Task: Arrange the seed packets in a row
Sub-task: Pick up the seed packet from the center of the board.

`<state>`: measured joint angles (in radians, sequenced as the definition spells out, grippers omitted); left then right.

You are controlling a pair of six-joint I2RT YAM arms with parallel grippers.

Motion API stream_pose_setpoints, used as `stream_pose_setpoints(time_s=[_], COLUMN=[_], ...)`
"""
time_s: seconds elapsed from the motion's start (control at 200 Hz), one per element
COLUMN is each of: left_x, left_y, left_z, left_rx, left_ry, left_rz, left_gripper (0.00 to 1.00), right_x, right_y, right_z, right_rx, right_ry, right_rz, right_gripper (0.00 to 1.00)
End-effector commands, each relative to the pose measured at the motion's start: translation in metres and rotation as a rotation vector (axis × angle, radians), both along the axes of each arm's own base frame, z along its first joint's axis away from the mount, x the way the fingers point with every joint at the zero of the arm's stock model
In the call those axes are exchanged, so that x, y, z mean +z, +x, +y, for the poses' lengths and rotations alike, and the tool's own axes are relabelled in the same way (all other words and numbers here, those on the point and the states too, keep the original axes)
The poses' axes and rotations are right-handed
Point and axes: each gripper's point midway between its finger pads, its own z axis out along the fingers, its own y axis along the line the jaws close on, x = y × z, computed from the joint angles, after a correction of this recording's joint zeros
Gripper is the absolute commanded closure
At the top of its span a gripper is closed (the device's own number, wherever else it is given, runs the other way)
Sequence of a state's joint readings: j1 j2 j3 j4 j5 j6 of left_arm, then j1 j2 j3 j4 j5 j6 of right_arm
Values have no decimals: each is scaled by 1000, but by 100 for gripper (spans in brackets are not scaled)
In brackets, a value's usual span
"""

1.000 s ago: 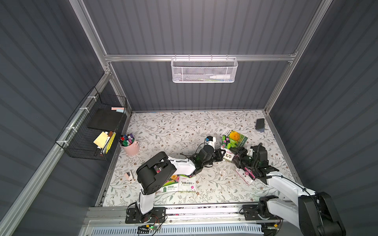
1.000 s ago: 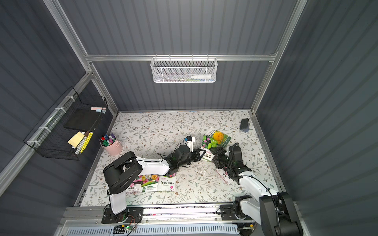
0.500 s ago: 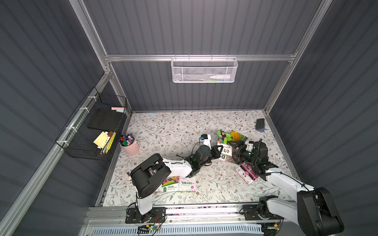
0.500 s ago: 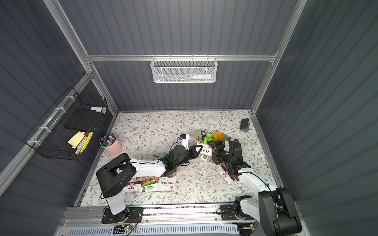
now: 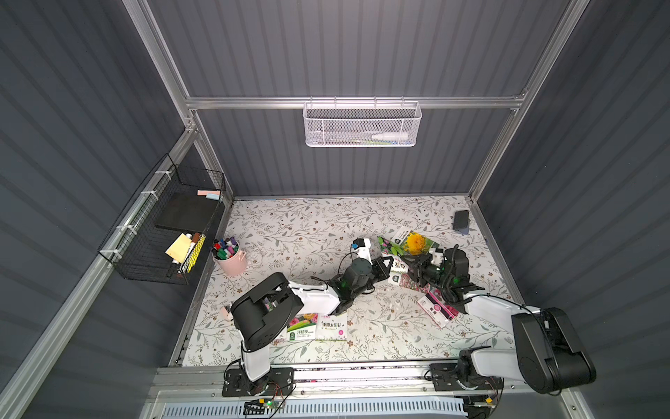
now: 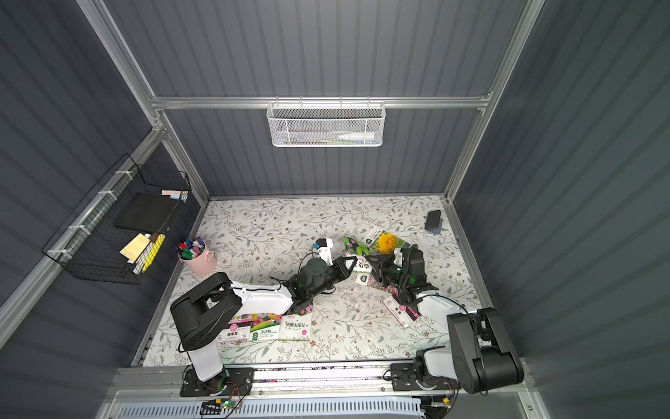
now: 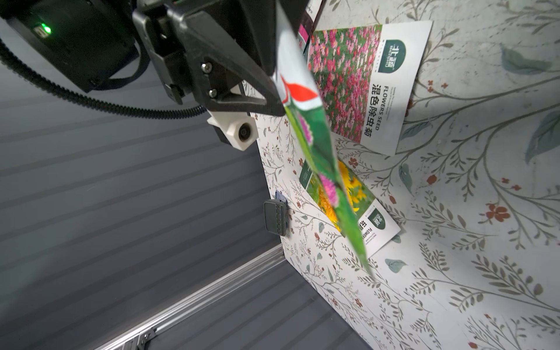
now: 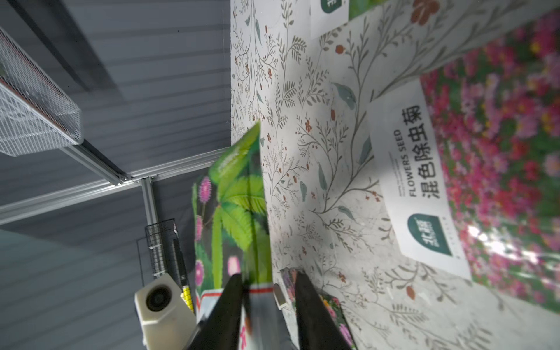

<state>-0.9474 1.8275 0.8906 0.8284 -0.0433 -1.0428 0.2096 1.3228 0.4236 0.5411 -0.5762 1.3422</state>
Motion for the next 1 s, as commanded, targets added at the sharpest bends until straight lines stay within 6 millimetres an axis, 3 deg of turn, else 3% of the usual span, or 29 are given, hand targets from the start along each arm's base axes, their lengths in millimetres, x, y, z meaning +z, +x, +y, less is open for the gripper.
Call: stream_pose_setpoints(time_s=[0.0,0.115,0.23,0.265,0.345,0.45,0.51,0.645,0.895,0.95,0.995], left_x=[-2,-9,-15,-17,-17,-17,-18,-23,-28,-29,-29], left_y=[-6,-8,-12,-11,-11,-13,-14,-15,-18,-17,-17], left_z=[4,3,9,13,19,19,18,15,16,19,21], left_rx=[-2,-14,-25,-23,-24,-41,-48,-67,-76,-71,-70], left_ry=[19,40,94,112,140,147,144,137,162,175,184], left_rz=[18,37,35,36,40,43,54,75,83,83,82], left_gripper=[98,86,83,85,89,98,100,100,100,100,100], right_x=[20,19,13,10,6,5,7,11,13,13,14], right_y=[4,3,-1,-3,-6,-6,-5,-2,-1,-1,-2], right_z=[5,5,6,5,6,7,8,11,14,14,15], right_rx=[10,17,30,35,50,54,52,59,72,74,82], right_ry=[35,28,20,10,1,13,24,54,79,79,80], right_rz=[-68,-68,-54,-45,-34,-34,-38,-49,-65,-70,-74], right_gripper=[77,86,88,83,53,46,49,70,99,97,87])
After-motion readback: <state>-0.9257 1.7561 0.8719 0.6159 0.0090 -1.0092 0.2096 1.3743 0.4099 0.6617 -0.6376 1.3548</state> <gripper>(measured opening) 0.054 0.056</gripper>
